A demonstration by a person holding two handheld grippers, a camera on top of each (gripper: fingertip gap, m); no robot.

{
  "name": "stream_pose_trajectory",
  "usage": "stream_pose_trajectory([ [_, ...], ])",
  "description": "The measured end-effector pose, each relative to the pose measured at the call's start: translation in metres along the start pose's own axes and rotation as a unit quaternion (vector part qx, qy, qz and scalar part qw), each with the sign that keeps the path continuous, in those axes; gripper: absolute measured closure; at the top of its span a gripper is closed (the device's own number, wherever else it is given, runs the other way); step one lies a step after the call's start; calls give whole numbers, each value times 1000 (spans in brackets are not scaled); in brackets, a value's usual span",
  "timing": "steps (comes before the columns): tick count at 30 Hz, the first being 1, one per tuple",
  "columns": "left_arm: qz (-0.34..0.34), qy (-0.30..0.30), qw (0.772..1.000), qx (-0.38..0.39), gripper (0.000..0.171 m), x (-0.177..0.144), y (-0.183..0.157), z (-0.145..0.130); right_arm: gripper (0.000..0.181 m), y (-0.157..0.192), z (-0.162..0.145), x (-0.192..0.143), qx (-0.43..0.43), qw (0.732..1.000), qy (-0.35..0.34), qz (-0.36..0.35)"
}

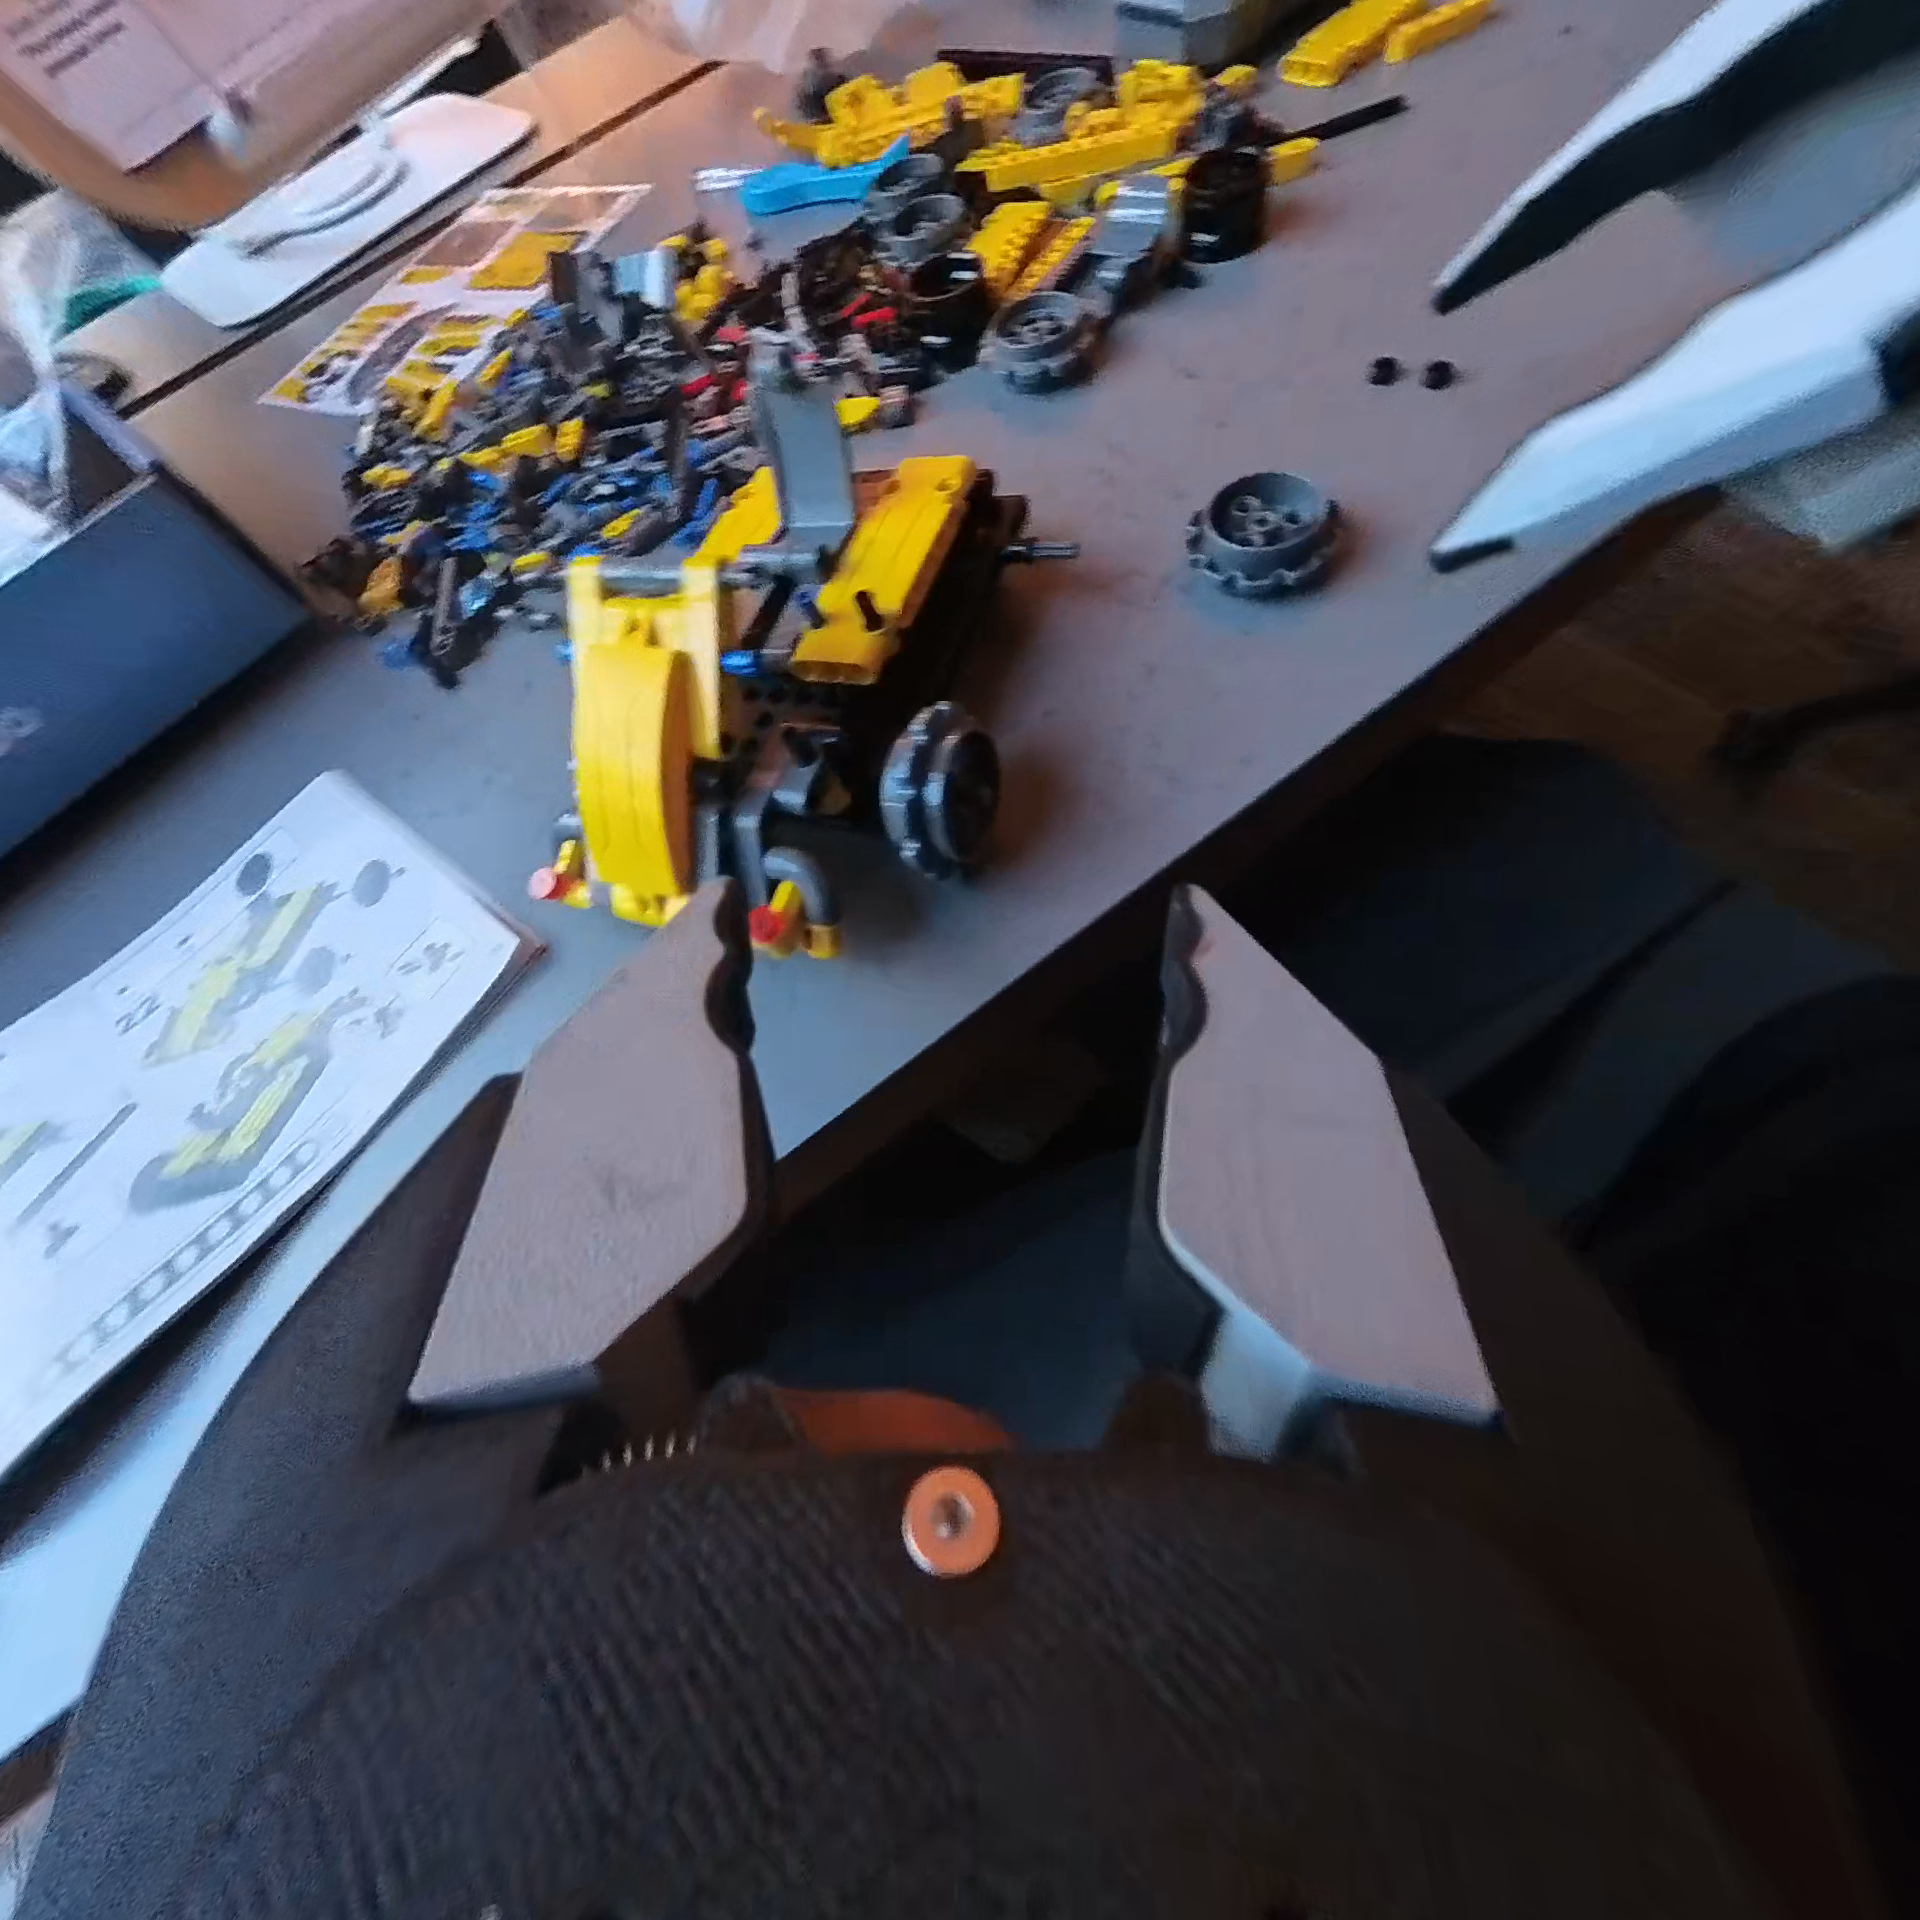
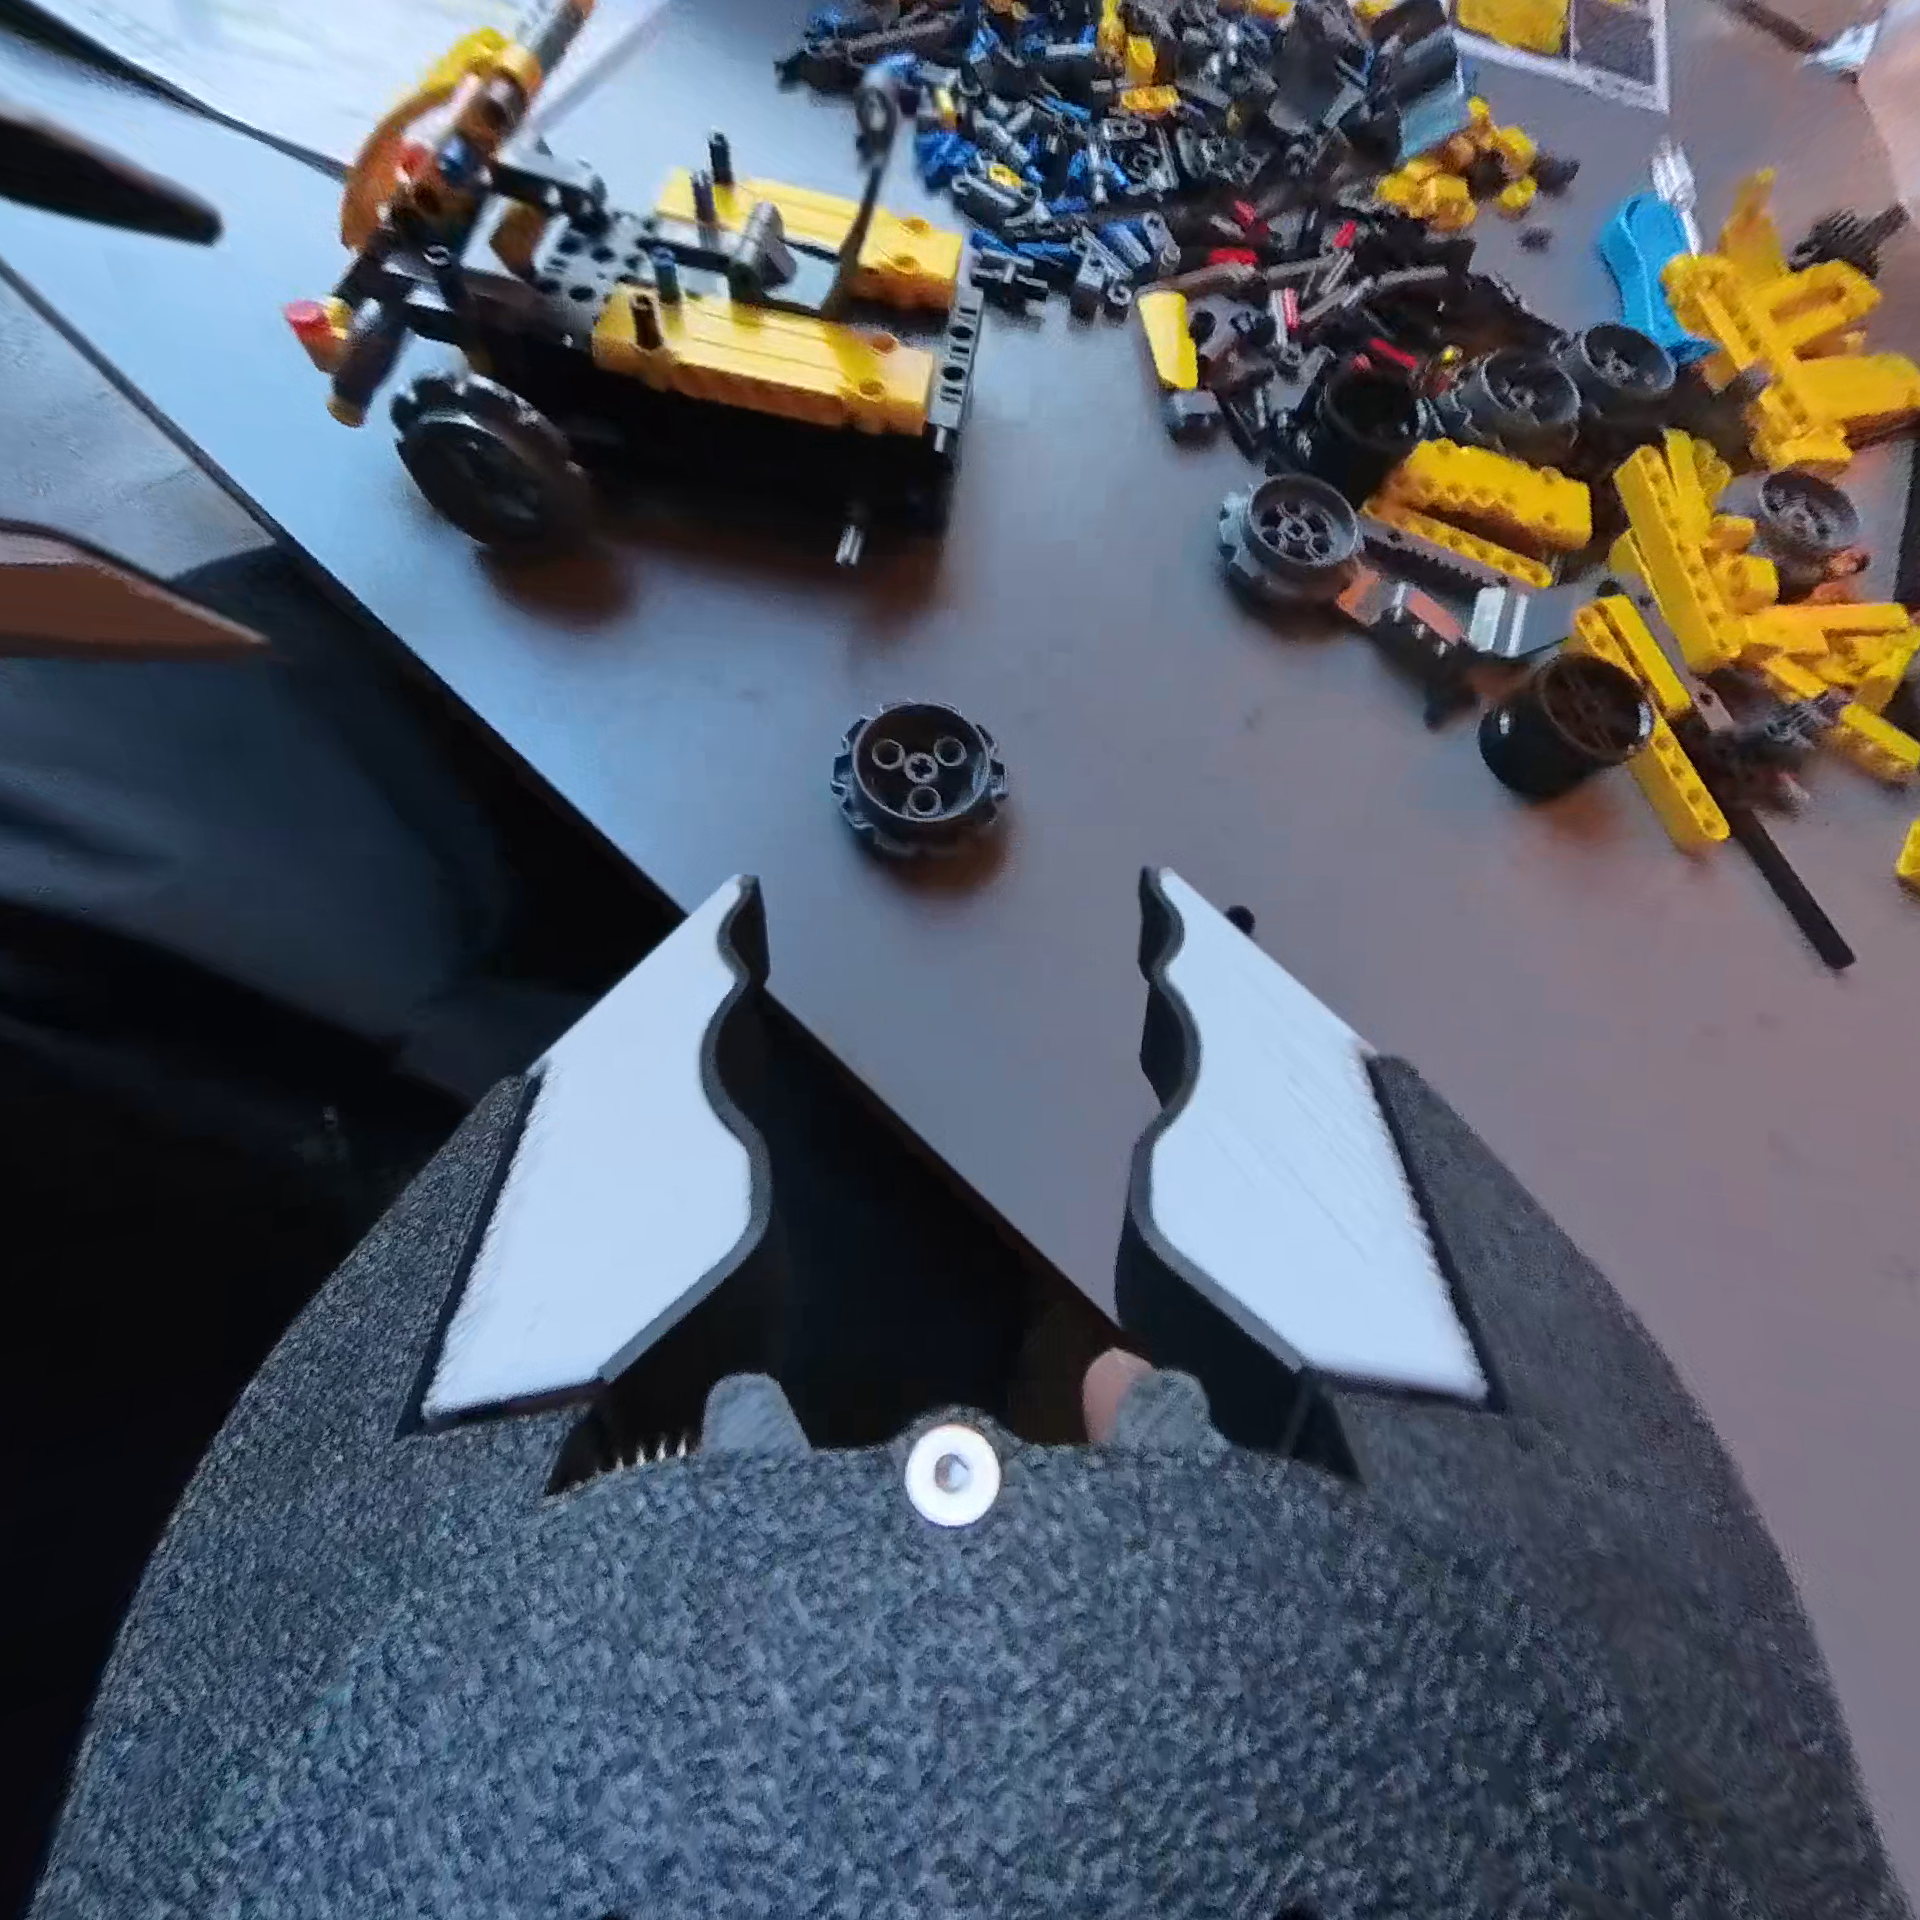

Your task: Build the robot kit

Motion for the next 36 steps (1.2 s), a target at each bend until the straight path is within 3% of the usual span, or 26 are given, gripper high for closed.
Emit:
stream_pose_trajectory([
  [5, -61, 8, 994, 93, 110, 7, -22, 0, 118, 5, 6, 15, -8, 999, 2, 47],
  [7, -82, -1, 987, 134, 126, 10, -29, 3, 121, 2, 10, 22, -22, 999, 8, 48],
  [11, -114, 16, 978, 176, 125, 23, -40, 10, 120, 2, 9, 40, -18, 994, 42, 103],
  [13, -118, 13, 977, 178, 125, 29, -43, 19, 133, 5, 10, 42, -11, 991, 44, 129],
  [14, -120, 10, 976, 182, 124, 32, -45, 24, 140, 5, 10, 43, -16, 990, 47, 135],
  [20, -138, 4, 961, 239, 127, 51, -55, 36, 141, 6, 20, 28, -24, 986, 41, 161],
  [24, -129, -40, 929, 343, 130, 53, -61, 40, 140, 9, 27, 9, -10, 975, 33, 221],
  [30, -100, -139, 861, 479, 133, 45, -78, 42, 140, 15, 31, -8, 18, 952, 20, 305],
  [36, -92, -173, 838, 509, 157, 41, -89, 39, 140, 21, 34, -14, 37, 938, -4, 344],
])
Point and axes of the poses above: each gripper's, where its closed fingertips meet, x out along the fingers, z out of its top, y = z × x across the jaws, the point moved 4 cm from there along -x, back along the fingers, and after that the axes turned 13 degrees about -x, right-handed, at the moved point
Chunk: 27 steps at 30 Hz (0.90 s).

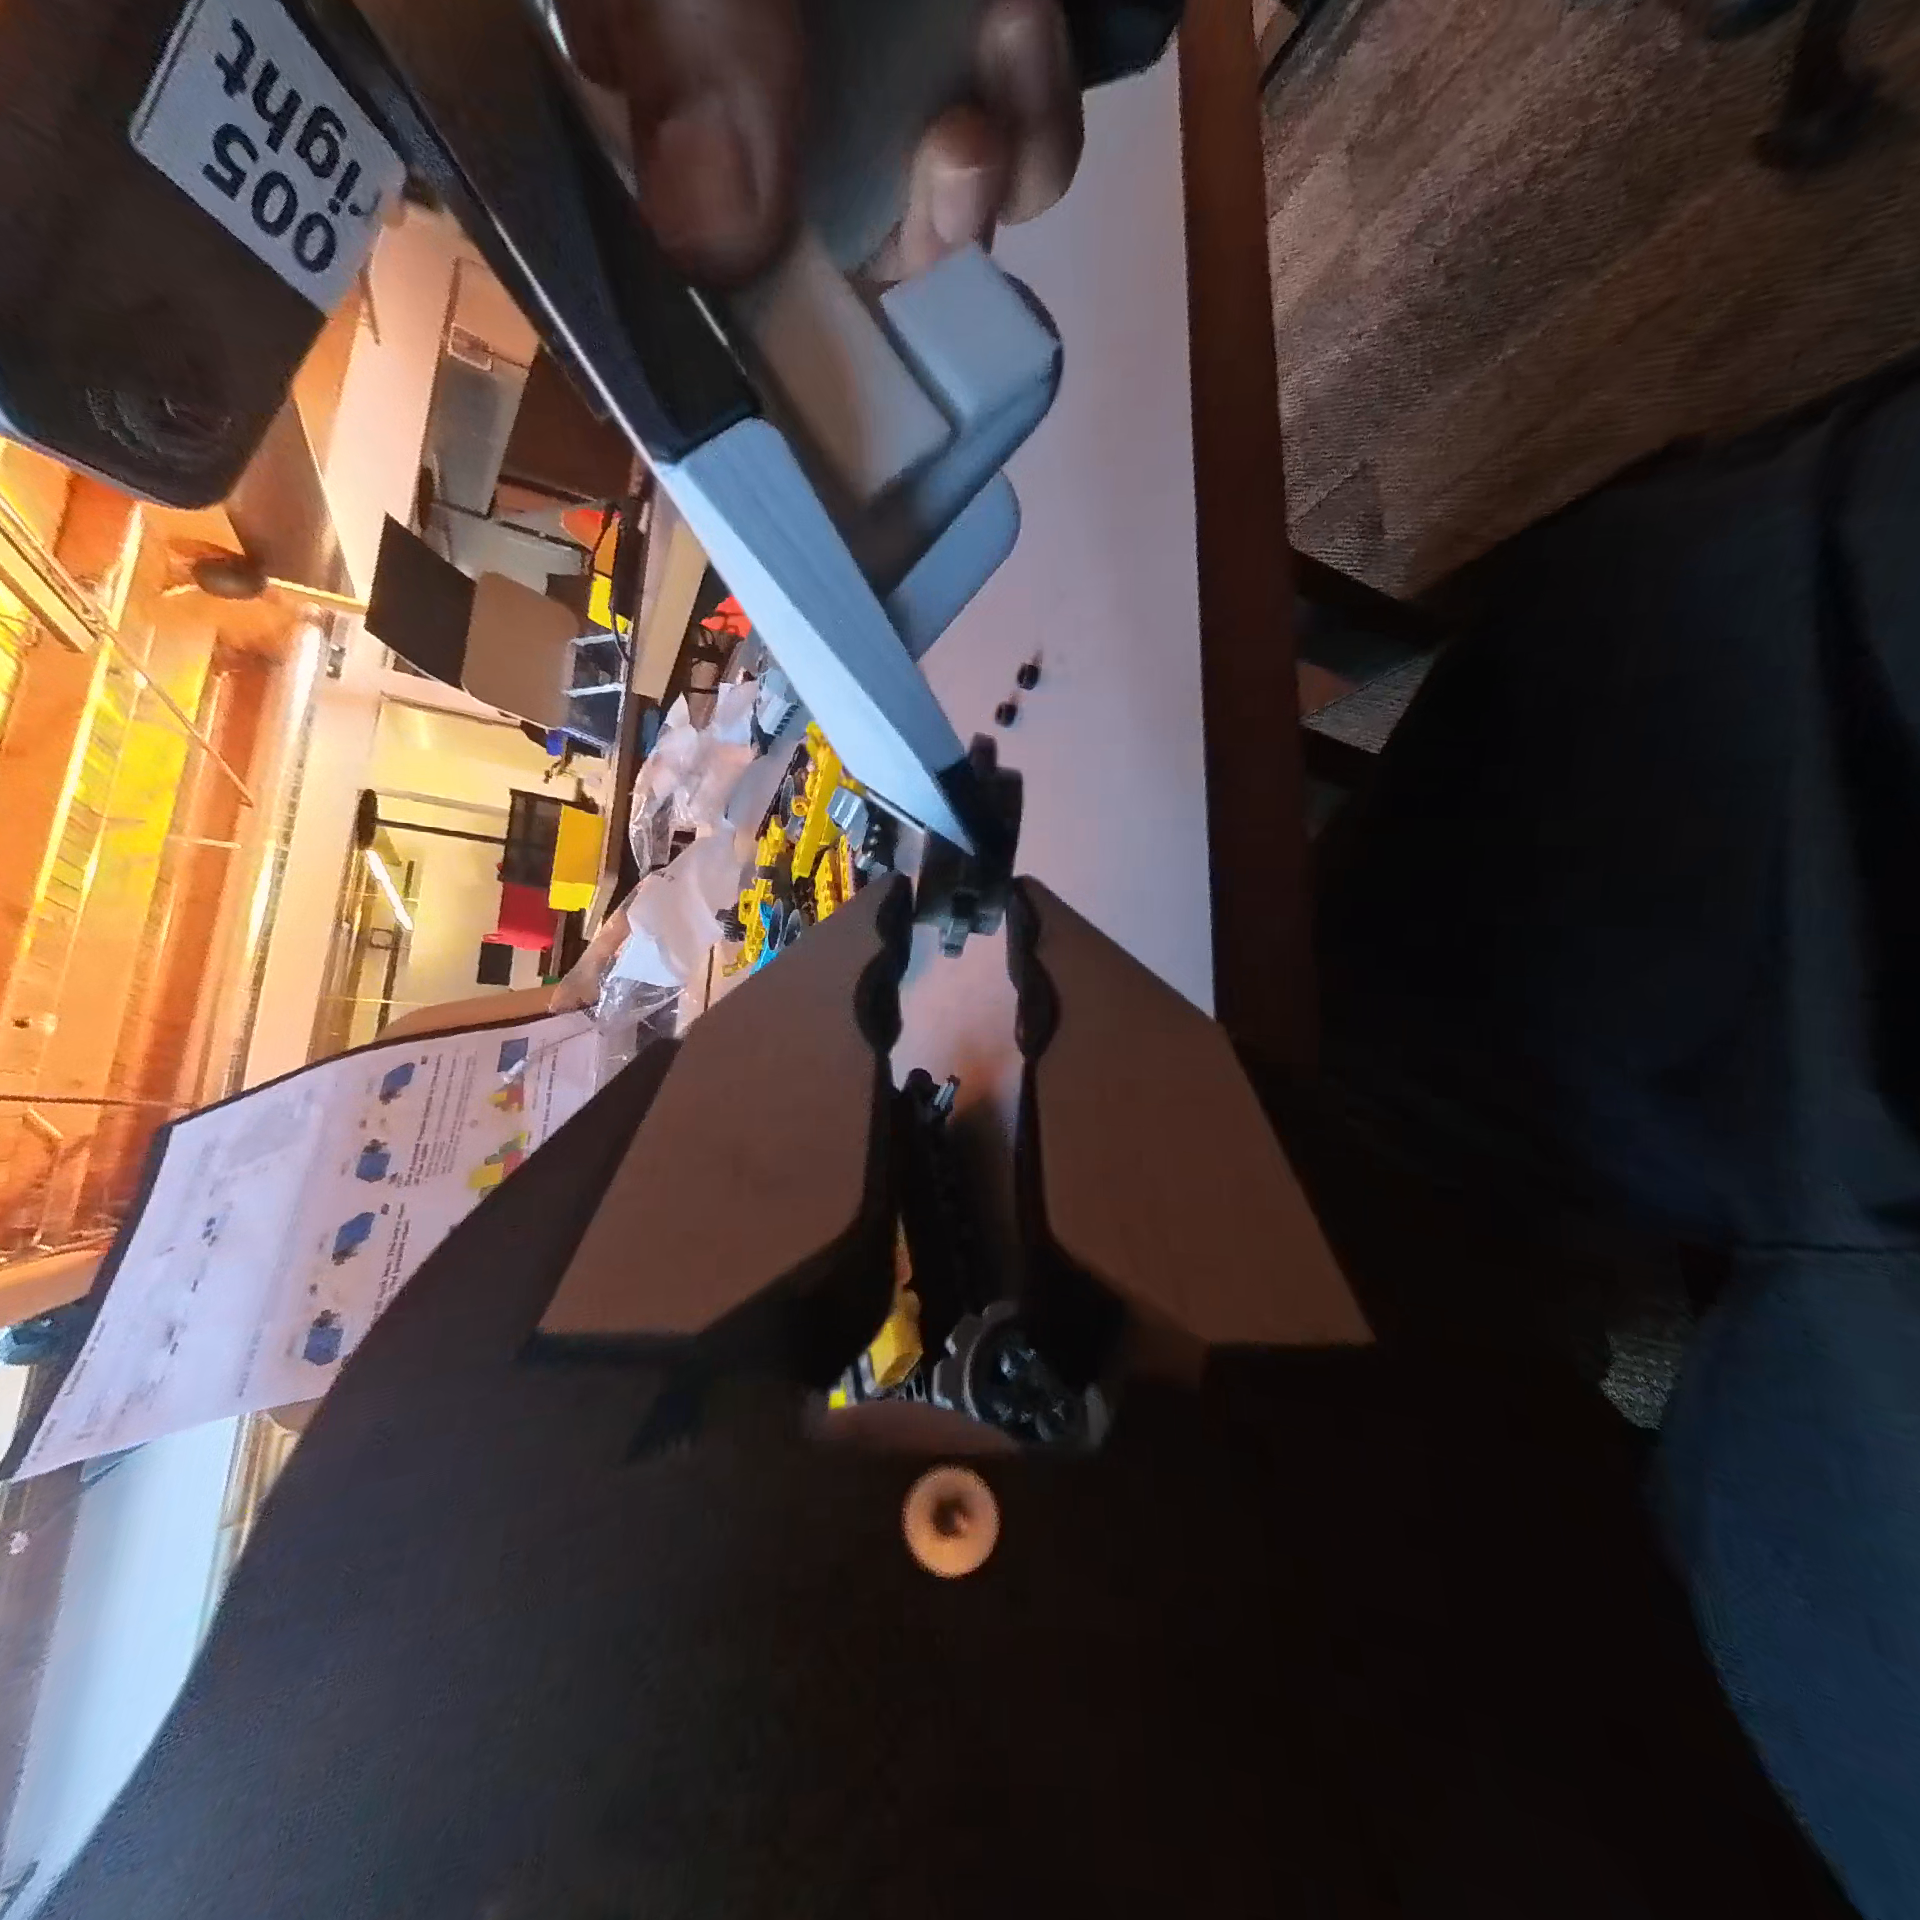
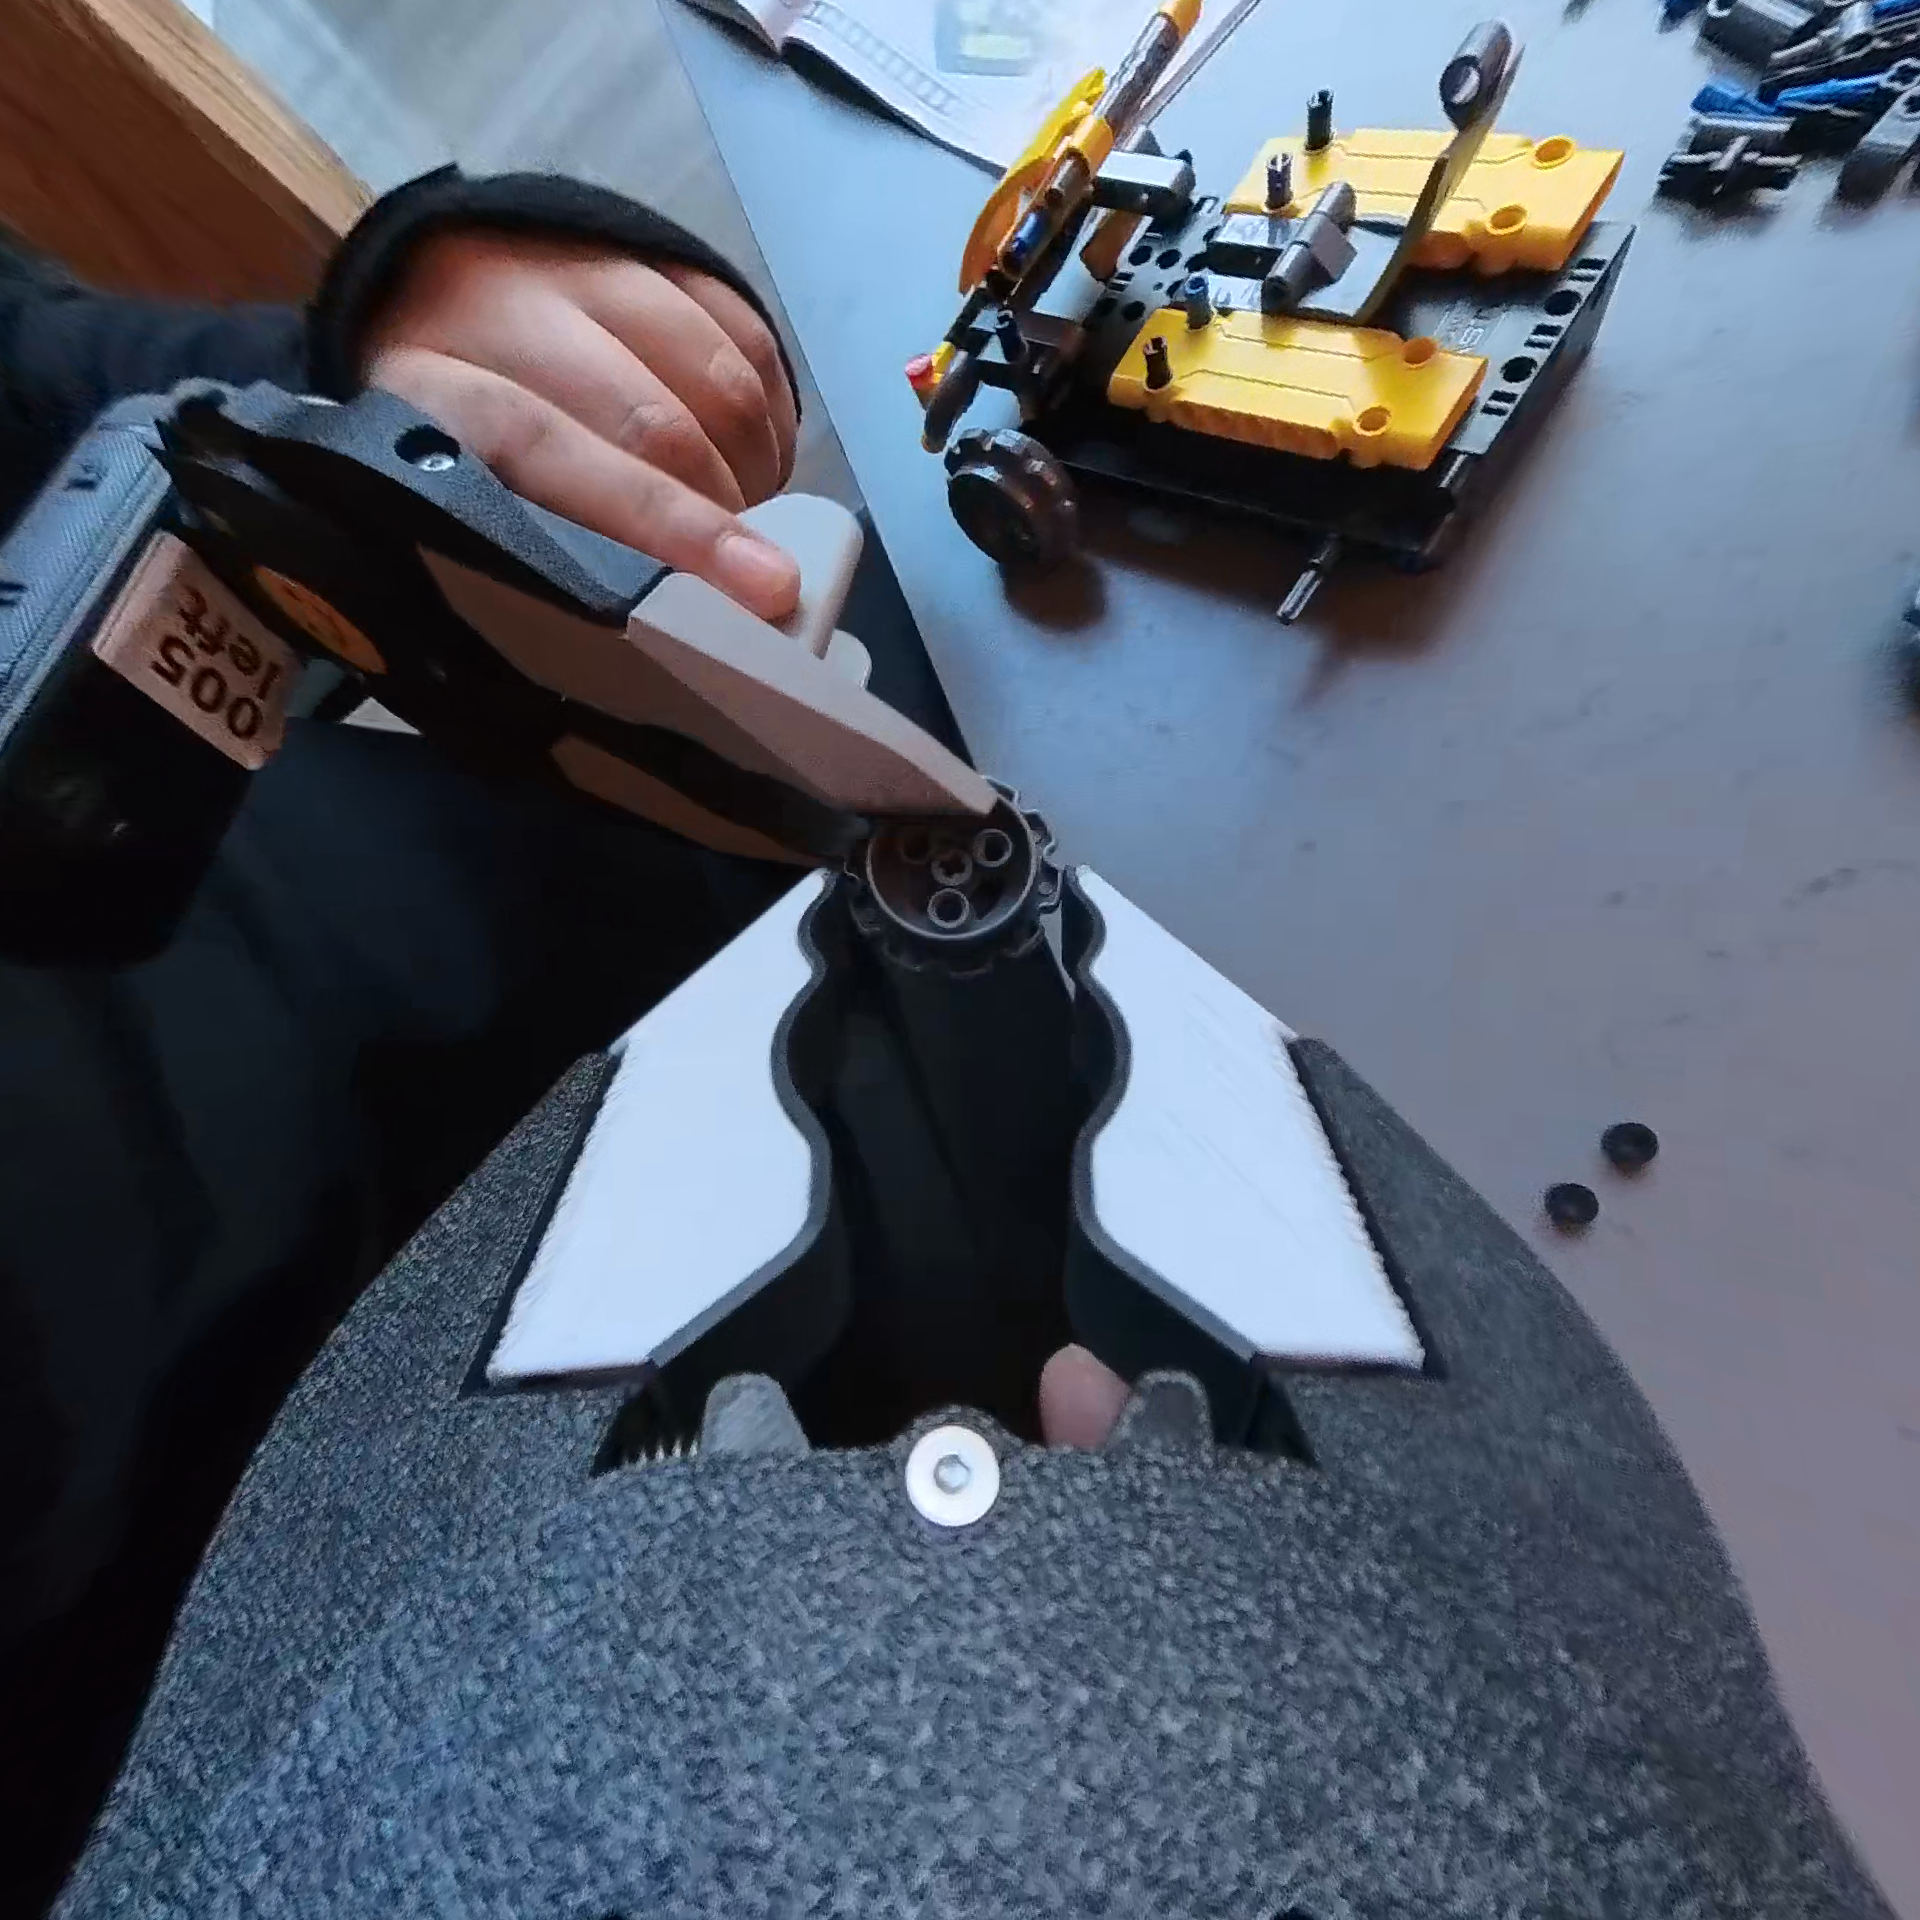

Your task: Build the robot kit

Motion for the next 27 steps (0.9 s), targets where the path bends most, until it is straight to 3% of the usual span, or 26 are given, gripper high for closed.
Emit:
stream_pose_trajectory([
  [3, -6, 5, 998, -67, 158, 1, 1, -2, 140, -3, 1, -2, -10, 1000, -11, -19],
  [5, -33, 10, 980, -197, 159, 2, 5, -7, 136, -4, 2, -7, -66, 996, -7, -67],
  [6, -58, 7, 957, -285, 159, 2, 8, -7, 133, -3, 3, -11, -105, 990, -5, -94],
  [8, -117, -22, 892, -437, 159, -1, 16, -4, 133, 1, 7, -20, -175, 976, -7, -133],
  [10, -212, -22, 801, -559, 159, -2, 14, -2, 133, 5, 14, -27, -210, 967, -17, -145],
  [13, -292, -71, 669, -680, 159, -6, 23, 3, 137, 14, 21, -33, -247, 961, -34, -124],
  [14, -300, -78, 643, -700, 159, -7, 25, 2, 141, 18, 22, -35, -262, 958, -36, -114],
  [15, -299, -83, 635, -707, 159, -8, 26, 0, 145, 20, 22, -36, -273, 955, -38, -107],
  [19, -287, -73, 662, -688, 159, -12, 20, -1, 149, 16, 21, -36, -248, 963, -49, -94],
  [27, -296, -92, 639, -704, 159, -14, 23, 3, 167, 11, 21, -27, -215, 972, -68, -71],
])
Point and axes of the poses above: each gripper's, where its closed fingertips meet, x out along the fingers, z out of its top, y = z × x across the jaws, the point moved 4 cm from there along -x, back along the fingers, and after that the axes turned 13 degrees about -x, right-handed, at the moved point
